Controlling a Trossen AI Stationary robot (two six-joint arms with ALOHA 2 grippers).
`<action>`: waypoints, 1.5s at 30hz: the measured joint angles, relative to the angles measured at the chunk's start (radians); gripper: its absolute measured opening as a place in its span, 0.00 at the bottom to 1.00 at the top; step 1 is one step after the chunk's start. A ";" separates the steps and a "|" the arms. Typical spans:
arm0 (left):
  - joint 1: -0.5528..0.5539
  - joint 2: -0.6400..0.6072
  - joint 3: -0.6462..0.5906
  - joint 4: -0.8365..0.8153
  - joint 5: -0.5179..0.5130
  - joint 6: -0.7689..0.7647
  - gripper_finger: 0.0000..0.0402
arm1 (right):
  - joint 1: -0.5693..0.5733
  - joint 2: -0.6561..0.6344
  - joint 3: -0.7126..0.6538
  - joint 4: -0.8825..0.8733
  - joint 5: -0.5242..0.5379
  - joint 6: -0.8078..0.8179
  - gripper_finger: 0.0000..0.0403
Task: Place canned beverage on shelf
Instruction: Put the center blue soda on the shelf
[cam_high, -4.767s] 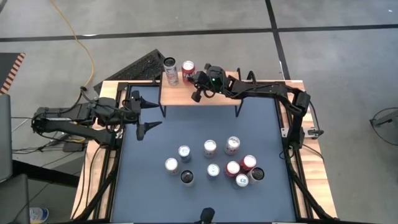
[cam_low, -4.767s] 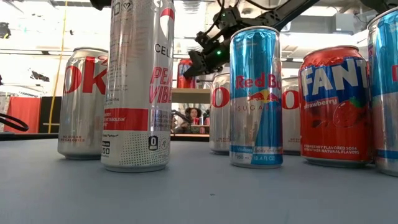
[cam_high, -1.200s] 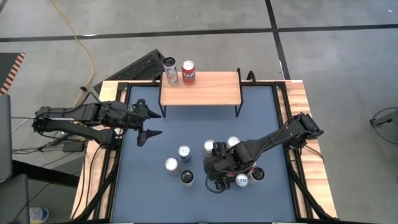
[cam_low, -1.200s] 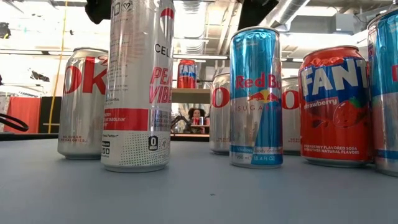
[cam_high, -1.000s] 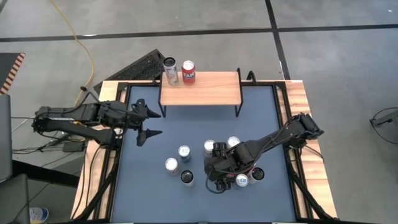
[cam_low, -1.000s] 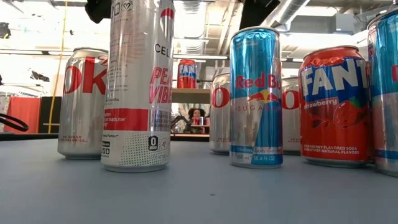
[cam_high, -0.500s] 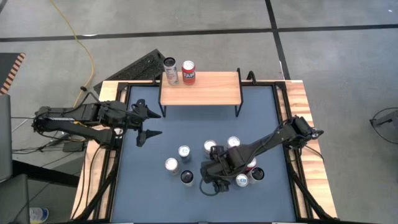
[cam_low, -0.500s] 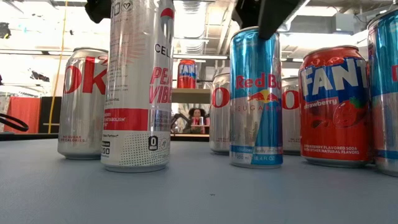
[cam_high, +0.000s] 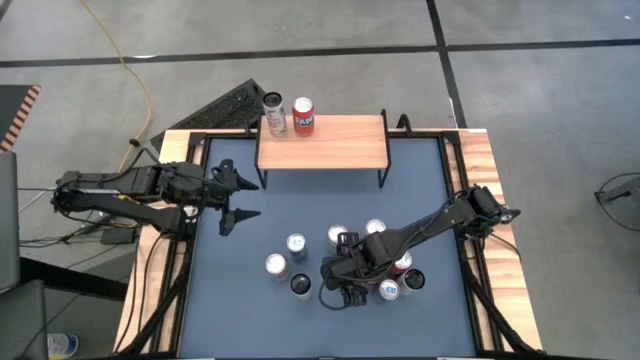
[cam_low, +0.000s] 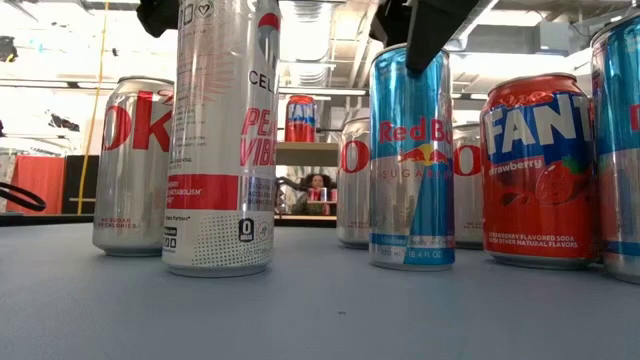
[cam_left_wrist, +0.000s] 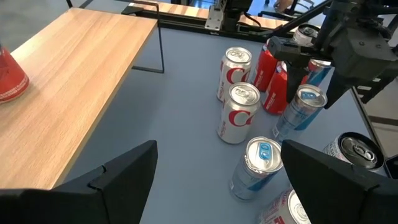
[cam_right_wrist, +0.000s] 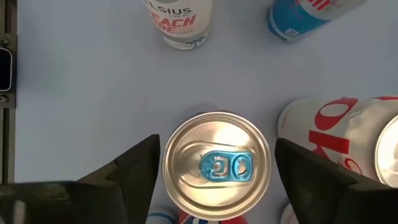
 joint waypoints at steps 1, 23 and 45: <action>0.000 0.000 0.000 0.000 0.000 0.000 0.83 | 0.000 0.000 0.000 -0.002 0.000 0.000 0.72; 0.000 0.000 0.000 -0.010 0.001 -0.003 0.83 | -0.001 -0.002 0.002 -0.030 0.008 0.000 0.43; 0.000 0.000 0.000 -0.035 0.001 -0.001 0.83 | -0.111 -0.003 0.528 -0.480 0.101 -0.185 0.43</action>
